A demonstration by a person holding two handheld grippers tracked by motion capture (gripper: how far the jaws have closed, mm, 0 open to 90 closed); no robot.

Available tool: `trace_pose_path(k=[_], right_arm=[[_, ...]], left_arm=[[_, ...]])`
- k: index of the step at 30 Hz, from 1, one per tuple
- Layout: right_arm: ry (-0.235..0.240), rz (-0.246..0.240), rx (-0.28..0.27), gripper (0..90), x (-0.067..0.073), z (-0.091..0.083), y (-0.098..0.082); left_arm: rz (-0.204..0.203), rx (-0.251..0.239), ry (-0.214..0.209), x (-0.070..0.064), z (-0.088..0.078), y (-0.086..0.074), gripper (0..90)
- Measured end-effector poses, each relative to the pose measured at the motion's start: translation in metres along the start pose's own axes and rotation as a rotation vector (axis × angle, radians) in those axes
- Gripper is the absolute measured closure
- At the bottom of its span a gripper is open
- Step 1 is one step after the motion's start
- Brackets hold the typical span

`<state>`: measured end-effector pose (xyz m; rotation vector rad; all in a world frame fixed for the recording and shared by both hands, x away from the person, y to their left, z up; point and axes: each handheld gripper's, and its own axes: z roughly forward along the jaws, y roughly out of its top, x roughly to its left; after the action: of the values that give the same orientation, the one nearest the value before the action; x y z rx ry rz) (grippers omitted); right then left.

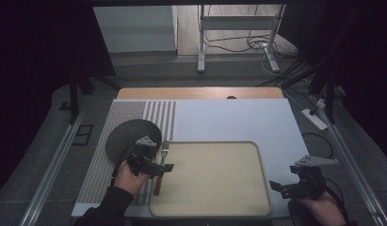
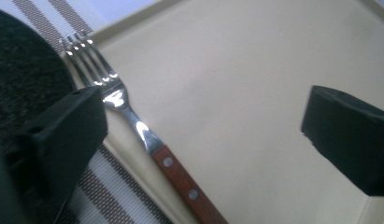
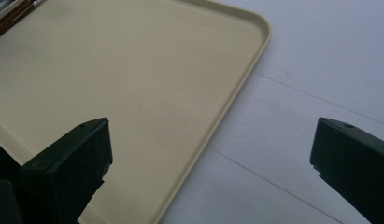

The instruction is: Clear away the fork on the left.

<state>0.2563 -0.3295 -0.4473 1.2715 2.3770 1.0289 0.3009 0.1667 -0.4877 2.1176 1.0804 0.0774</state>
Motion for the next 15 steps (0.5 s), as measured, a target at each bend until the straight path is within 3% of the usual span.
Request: trace_pose_path(k=[15], right_arm=[[-0.003, 0.005, -0.001, 0.0, 0.000, 0.000, 0.000]], left_arm=[[0.004, -0.032, 0.073, 0.007, -0.026, -0.018, 0.0]])
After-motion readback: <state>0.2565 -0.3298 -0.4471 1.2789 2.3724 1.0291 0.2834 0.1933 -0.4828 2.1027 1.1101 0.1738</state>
